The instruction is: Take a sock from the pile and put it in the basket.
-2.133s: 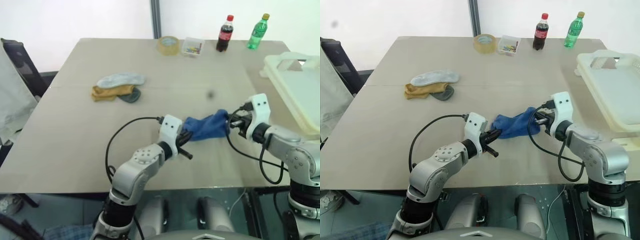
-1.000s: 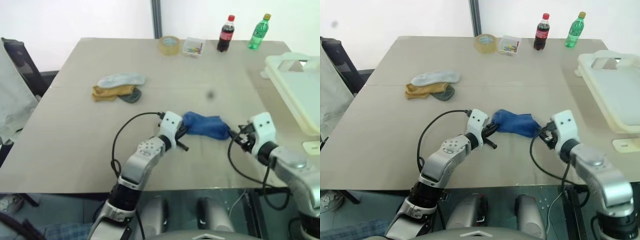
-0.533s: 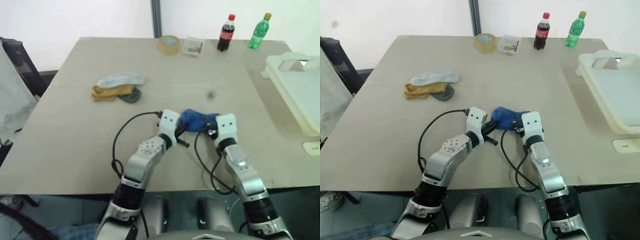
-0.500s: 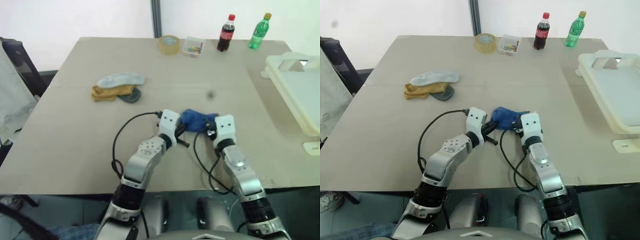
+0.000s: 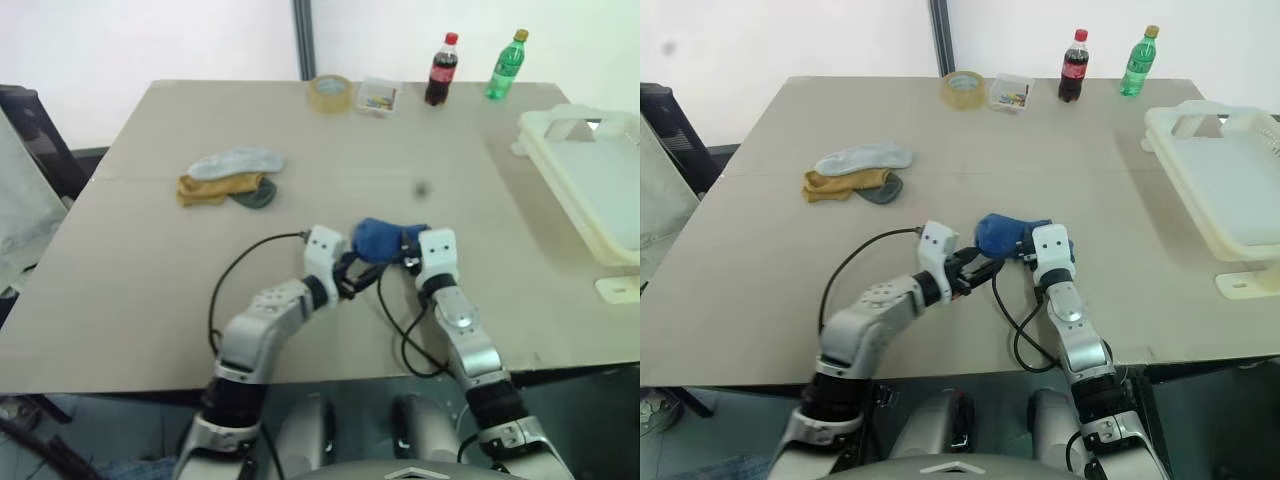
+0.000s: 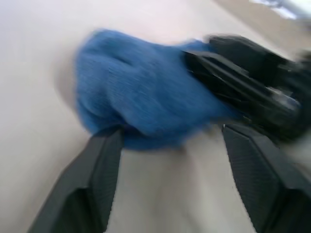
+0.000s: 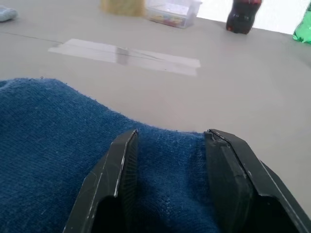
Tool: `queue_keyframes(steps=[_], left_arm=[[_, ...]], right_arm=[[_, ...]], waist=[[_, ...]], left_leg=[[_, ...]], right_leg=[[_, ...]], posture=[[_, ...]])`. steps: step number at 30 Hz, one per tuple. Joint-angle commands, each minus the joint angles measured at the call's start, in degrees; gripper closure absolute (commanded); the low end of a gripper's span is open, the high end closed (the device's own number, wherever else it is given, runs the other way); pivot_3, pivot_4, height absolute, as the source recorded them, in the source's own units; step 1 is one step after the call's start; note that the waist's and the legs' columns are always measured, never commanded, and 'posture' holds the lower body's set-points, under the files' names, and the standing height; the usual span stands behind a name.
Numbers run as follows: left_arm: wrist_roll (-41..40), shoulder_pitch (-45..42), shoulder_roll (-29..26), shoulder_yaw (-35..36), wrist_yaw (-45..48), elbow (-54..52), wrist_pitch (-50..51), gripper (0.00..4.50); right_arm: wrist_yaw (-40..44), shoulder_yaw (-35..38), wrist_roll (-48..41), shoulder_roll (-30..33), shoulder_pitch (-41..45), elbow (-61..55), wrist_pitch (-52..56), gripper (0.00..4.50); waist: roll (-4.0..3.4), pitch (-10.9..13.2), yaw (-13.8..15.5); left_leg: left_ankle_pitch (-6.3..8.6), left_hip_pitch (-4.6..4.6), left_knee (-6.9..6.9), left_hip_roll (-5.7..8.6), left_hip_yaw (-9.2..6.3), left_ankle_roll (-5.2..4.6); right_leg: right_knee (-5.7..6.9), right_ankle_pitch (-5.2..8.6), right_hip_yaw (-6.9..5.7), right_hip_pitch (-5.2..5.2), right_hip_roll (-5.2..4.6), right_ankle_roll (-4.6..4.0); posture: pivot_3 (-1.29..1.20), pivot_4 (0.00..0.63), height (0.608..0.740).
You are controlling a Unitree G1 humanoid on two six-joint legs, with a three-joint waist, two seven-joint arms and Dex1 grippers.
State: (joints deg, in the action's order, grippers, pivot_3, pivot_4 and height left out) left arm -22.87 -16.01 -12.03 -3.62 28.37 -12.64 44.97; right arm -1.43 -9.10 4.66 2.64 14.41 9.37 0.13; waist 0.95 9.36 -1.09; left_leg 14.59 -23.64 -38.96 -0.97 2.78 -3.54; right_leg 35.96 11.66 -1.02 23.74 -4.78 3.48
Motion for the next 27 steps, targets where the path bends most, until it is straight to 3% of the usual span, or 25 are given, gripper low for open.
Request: queue_keyframes(steps=[1, 8, 16, 23, 27], left_arm=[[-7.9, -4.7, 1.6, 8.4, 0.1, 3.7, 3.4, 1.29], [-7.4, -16.3, 2.4, 11.6, -3.4, 24.7, 9.8, 1.29], [-12.5, -28.9, 3.7, 15.4, 3.3, 46.6, 21.9, 1.29], [-13.4, -33.8, 3.8, 15.3, 10.3, 56.6, 25.9, 1.29], [-18.3, -37.3, 4.0, 23.2, 10.9, 59.6, 26.4, 1.29]], right_arm=[[1.1, 0.1, 1.3, 0.9, -0.2, 2.5, -0.4, 2.30], [1.7, -0.4, 2.7, 0.9, 0.4, 3.3, -1.1, 2.30], [2.0, -0.7, 3.6, 0.9, 1.3, 3.8, -1.6, 2.30], [2.2, -0.6, 4.7, 1.2, 1.8, 4.6, -2.5, 2.30], [2.2, -0.4, 5.2, 1.6, 2.1, 5.5, -3.3, 2.30]], waist=[[0.01, 0.0, 0.4], [0.12, -0.1, 0.3], [0.18, -0.6, 0.4], [0.19, -0.6, 0.1], [0.20, -0.6, 0.1]], left_leg=[[0.00, 0.00, 0.00, 0.00, 0.00, 0.00], [0.00, -0.01, -0.14, 0.26, -0.11, -0.01], [-0.01, 0.12, -0.14, 0.32, -0.18, -0.01], [-0.01, 0.04, -0.10, 0.32, -0.18, 0.00], [0.00, 0.02, -0.09, 0.28, -0.18, -0.01]], right_leg=[[0.00, 0.00, 0.00, -0.01, -0.01, 0.00], [-0.01, 0.00, -0.09, -0.16, -0.02, 0.02], [0.00, 0.01, -0.12, -0.27, -0.06, 0.04], [0.00, -0.03, -0.10, -0.22, -0.06, 0.10], [-0.01, 0.00, -0.09, -0.19, -0.09, 0.05]], posture=[[0.00, 0.150, 0.740], [0.00, 0.150, 0.740], [0.00, 0.150, 0.740], [0.00, 0.150, 0.740], [0.00, 0.150, 0.740]])
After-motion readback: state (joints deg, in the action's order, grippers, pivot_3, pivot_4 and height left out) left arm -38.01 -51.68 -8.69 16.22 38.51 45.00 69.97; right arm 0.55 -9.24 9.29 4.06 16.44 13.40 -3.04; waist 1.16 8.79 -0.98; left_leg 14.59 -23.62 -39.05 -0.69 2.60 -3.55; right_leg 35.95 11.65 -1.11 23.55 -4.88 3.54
